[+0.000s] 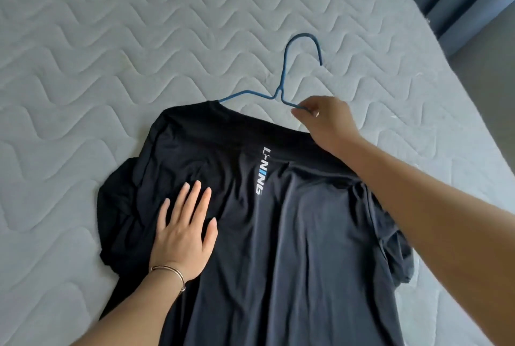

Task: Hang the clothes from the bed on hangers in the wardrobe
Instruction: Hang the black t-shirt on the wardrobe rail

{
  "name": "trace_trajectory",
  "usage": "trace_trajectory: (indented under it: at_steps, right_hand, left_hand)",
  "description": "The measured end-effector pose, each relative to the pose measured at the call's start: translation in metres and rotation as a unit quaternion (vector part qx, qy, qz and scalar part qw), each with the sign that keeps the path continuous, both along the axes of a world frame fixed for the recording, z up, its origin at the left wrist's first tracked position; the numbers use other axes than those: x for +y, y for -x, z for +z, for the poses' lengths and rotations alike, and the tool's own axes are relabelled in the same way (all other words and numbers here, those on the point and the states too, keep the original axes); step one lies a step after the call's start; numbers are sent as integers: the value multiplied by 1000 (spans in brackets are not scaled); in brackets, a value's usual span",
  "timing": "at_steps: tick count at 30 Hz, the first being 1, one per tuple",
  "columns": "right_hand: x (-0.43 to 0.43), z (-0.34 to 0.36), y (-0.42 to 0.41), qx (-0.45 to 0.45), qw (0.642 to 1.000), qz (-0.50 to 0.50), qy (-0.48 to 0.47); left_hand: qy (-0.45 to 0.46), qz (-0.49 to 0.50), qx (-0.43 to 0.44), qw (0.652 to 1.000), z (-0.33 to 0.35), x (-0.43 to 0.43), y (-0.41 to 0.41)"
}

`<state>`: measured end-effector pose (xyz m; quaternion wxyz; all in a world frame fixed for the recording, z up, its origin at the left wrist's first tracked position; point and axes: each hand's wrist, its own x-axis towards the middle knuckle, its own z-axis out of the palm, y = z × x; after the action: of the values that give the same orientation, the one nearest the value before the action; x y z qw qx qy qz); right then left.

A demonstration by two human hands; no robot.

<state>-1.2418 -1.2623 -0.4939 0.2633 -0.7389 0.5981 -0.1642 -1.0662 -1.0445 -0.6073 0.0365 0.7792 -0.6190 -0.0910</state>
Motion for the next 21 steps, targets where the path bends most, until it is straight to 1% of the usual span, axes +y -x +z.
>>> trace_trajectory:
  at_steps: [3, 5, 6, 7, 8, 9, 10, 11, 13, 14, 15, 17, 18, 19, 21]
  right_hand:
    - [37, 49, 23, -38, 999, -2, 12]
    - [66, 83, 36, -79, 997, -11, -4]
    - [81, 97, 41, -103, 994, -21, -19]
    - [97, 109, 45, -126, 991, -31, -38]
    - [113, 121, 48, -145, 987, -40, -59]
    - [129, 131, 50, -160, 983, -45, -79]
    - [145, 141, 51, -174, 979, -47, -94]
    - [161, 152, 51, -189, 975, -49, -107]
    - [192, 178, 52, -223, 965, -53, -128]
    - [208, 193, 52, -242, 959, -51, -138]
    - [225, 208, 51, -255, 955, -44, -146]
    - [263, 242, 47, -252, 956, -11, -148]
    - [284, 260, 44, -243, 959, 14, -143]
    - [304, 279, 41, -236, 961, 45, -139]
    - [338, 320, 33, -221, 959, 115, -137]
  left_hand:
    - [-18, 14, 4, 1000, 13, -1, 4]
    - [-64, 54, 30, 996, 26, -3, 11]
    - [-92, 88, 69, 989, 35, -7, 17]
    - [-120, 122, 137, 976, 48, -9, 25]
    - [-144, 142, 222, 954, 66, -9, 36]
    - [-140, 142, 309, 930, 86, -4, 47]
    - [-101, 124, 370, 915, 108, 6, 58]
    - [-41, 98, 399, 911, 129, 18, 64]
    - [79, 75, 426, 898, 179, 44, 73]
    - [122, 84, 454, 879, 207, 55, 75]
    - [153, 96, 495, 850, 236, 64, 76]
    - [177, 100, 578, 790, 299, 82, 76]
    - [173, 91, 601, 775, 330, 93, 76]
    - [167, 81, 611, 769, 360, 105, 75]
    - [155, 79, 603, 779, 414, 134, 71]
